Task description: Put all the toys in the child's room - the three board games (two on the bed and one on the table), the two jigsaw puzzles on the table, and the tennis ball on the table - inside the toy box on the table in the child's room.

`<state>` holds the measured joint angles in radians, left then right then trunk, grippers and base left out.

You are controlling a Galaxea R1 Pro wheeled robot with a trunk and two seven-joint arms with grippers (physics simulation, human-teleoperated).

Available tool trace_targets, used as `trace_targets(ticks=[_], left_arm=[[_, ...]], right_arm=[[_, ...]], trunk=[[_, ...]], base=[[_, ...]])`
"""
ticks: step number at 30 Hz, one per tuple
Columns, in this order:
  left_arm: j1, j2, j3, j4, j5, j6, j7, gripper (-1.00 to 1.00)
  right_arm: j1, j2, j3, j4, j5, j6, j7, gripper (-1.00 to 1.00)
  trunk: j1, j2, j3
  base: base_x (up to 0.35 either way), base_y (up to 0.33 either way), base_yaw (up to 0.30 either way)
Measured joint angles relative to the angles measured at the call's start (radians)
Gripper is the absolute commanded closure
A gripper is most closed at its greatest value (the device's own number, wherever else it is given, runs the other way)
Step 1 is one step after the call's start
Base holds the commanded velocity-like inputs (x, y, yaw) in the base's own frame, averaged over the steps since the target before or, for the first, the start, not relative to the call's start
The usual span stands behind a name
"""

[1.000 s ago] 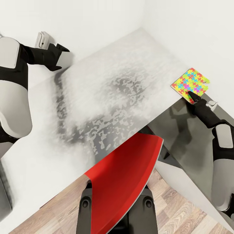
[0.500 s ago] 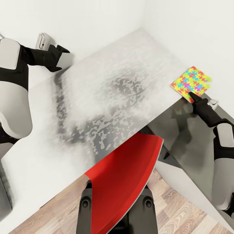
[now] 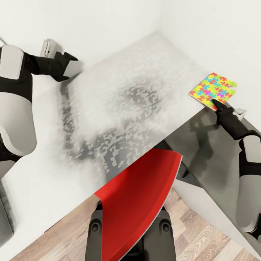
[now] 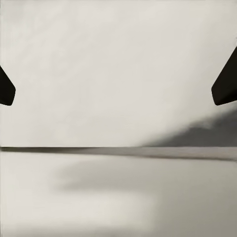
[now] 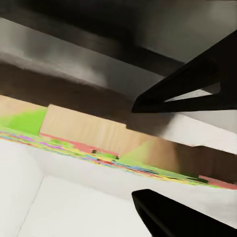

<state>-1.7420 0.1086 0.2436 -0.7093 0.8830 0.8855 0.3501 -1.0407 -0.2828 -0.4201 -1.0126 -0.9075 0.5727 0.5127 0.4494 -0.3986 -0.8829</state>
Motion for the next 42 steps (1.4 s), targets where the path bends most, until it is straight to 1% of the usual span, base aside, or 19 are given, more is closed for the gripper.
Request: trace_targets(ticks=[4, 7, 8, 11, 16, 18, 21, 22, 23, 24, 25, 26, 27, 30, 34, 35, 37, 42], left_arm=[[0.009, 0.000, -0.005, -0.002, 0.000, 0.000, 0.000, -1.00], [0.013, 0.000, -0.008, -0.004, 0.000, 0.000, 0.002, -1.00], [0.015, -0.001, -0.010, -0.008, -0.001, 0.001, 0.005, -1.00], [0.017, -0.001, -0.017, -0.016, -0.003, 0.014, 0.009, -1.00], [0.018, -0.001, -0.062, -0.023, -0.007, 0.086, 0.017, -1.00], [0.024, -0.001, -0.077, -0.024, -0.008, 0.103, 0.019, -1.00], [0.047, -0.001, -0.090, -0.030, -0.005, 0.117, 0.017, -1.00], [0.056, -0.001, -0.093, -0.035, -0.004, 0.120, 0.017, -1.00], [0.056, -0.001, -0.093, -0.035, -0.004, 0.120, 0.017, -1.00], [0.072, -0.001, -0.096, -0.047, 0.001, 0.123, 0.016, -1.00], [0.073, -0.002, -0.097, -0.047, -0.002, 0.125, 0.017, -1.00], [0.080, -0.002, -0.097, -0.054, 0.007, 0.124, 0.016, -1.00], [0.089, -0.002, -0.098, -0.061, 0.016, 0.123, 0.015, -1.00], [0.117, -0.002, -0.100, -0.095, 0.027, 0.123, 0.014, -1.00], [0.163, -0.003, -0.101, -0.151, 0.029, 0.121, 0.013, -1.00], [0.163, -0.003, -0.101, -0.148, 0.030, 0.121, 0.013, -1.00], [0.181, -0.003, -0.102, -0.169, 0.029, 0.119, 0.013, -1.00], [0.205, -0.003, -0.099, -0.181, 0.037, 0.104, 0.013, -1.00]], right_arm=[[0.006, 0.002, 0.001, -0.045, 0.000, 0.008, 0.000, 1.00], [0.011, 0.006, 0.004, -0.117, -0.003, 0.030, -0.002, 1.00], [0.018, 0.009, 0.005, -0.175, -0.006, 0.063, -0.008, 1.00], [0.046, 0.011, 0.004, -0.266, -0.002, 0.133, -0.023, 1.00], [0.093, 0.013, 0.002, -0.414, -0.009, 0.259, -0.055, 1.00], [0.103, 0.014, 0.002, -0.463, -0.012, 0.311, -0.062, 1.00], [0.110, 0.015, 0.007, -0.512, -0.024, 0.402, -0.070, 1.00], [0.111, 0.015, 0.009, -0.523, -0.029, 0.425, -0.072, 1.00], [0.111, 0.015, 0.009, -0.523, -0.026, 0.426, -0.072, 1.00], [0.113, 0.017, 0.017, -0.537, -0.041, 0.457, -0.075, 1.00], [0.113, 0.017, 0.018, -0.538, -0.037, 0.457, -0.076, 1.00], [0.113, 0.019, 0.025, -0.542, -0.044, 0.469, -0.077, 1.00], [0.112, 0.020, 0.035, -0.544, -0.047, 0.470, -0.077, 1.00], [0.110, 0.022, 0.074, -0.545, -0.052, 0.470, -0.079, 1.00], [0.105, 0.023, 0.116, -0.543, -0.056, 0.470, -0.082, 1.00], [0.105, 0.023, 0.116, -0.543, -0.056, 0.470, -0.082, 1.00], [0.102, 0.023, 0.127, -0.543, -0.056, 0.470, -0.093, 1.00], [0.091, 0.024, 0.141, -0.542, -0.057, 0.470, -0.153, 1.00]], trunk=[[0.000, 0.000, 0.000], [0.000, 0.000, 0.000], [0.000, 0.000, 0.000], [0.000, 0.000, 0.000], [0.000, 0.000, 0.000], [0.000, 0.000, 0.000], [0.000, 0.000, 0.002], [0.000, 0.000, 0.002], [0.000, 0.000, 0.003], [0.000, 0.000, 0.004], [0.000, 0.000, 0.005], [0.000, 0.000, 0.007], [0.000, -0.001, 0.008], [0.000, 0.000, 0.012], [0.000, 0.000, 0.018], [0.000, 0.000, 0.019], [0.000, 0.000, 0.022], [0.000, 0.000, 0.030]], base=[[0.000, 0.000, 0.000], [0.000, 0.000, 0.000], [0.000, 0.000, 0.000], [0.000, 0.000, 0.000], [0.000, 0.000, 0.000], [0.000, 0.000, 0.002], [0.000, 0.000, 0.022], [0.000, 0.000, 0.032], [0.000, 0.000, 0.045], [0.000, 0.000, 0.045], [0.000, 0.000, 0.049], [0.000, 0.000, 0.053], [0.000, 0.000, 0.056], [0.000, 0.000, 0.060], [0.000, 0.000, 0.063], [0.000, 0.000, 0.063], [0.000, 0.000, 0.063], [0.000, 0.000, 0.057]])
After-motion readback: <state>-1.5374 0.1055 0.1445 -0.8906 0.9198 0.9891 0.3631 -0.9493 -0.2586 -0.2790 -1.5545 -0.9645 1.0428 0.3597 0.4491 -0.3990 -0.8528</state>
